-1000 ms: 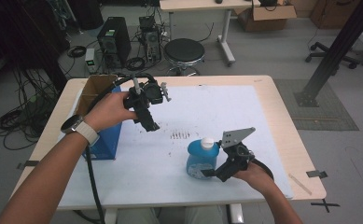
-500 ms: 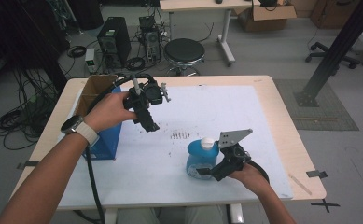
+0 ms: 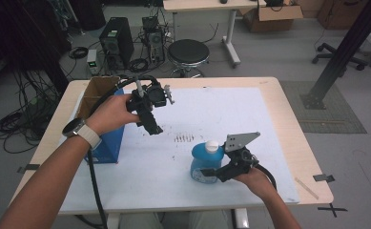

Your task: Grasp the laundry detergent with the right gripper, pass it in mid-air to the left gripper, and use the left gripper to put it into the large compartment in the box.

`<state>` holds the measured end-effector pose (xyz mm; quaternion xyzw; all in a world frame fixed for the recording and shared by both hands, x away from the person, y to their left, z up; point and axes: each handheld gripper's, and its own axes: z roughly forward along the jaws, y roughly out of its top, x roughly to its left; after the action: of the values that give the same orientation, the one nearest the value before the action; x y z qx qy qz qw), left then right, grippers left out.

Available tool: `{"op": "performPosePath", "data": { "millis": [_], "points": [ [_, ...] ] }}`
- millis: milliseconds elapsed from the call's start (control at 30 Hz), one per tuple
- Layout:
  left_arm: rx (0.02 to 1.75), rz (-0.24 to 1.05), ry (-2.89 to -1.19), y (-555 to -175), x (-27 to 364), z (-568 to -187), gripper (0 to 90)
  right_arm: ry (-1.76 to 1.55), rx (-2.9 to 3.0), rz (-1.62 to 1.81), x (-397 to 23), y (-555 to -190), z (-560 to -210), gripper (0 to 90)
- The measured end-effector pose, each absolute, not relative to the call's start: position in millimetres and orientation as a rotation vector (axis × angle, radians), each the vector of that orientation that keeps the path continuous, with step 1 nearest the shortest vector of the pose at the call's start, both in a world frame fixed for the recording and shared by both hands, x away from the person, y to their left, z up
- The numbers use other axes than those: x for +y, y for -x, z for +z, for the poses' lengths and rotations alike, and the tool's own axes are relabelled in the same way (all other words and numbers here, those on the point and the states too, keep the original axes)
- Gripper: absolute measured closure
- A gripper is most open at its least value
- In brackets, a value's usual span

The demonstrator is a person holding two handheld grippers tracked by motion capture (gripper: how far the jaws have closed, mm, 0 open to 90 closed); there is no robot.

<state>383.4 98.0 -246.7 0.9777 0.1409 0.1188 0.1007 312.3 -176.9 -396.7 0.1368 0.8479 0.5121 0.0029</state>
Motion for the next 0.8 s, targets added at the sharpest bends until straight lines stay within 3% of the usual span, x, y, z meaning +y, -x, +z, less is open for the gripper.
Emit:
{"op": "performPosePath", "data": {
  "millis": [533, 800],
  "points": [
    [0.414, 0.35, -2.889, -383.4, 97.7, -246.7, 4.7, -0.392, 2.639, 1.598, -177.4, -309.7, -396.4, 38.5],
    [0.413, 0.355, -2.888, -383.6, 98.5, -246.7, 4.8, -0.376, 2.625, 1.596, -177.0, -309.3, -396.0, 40.5]
  ]
}}
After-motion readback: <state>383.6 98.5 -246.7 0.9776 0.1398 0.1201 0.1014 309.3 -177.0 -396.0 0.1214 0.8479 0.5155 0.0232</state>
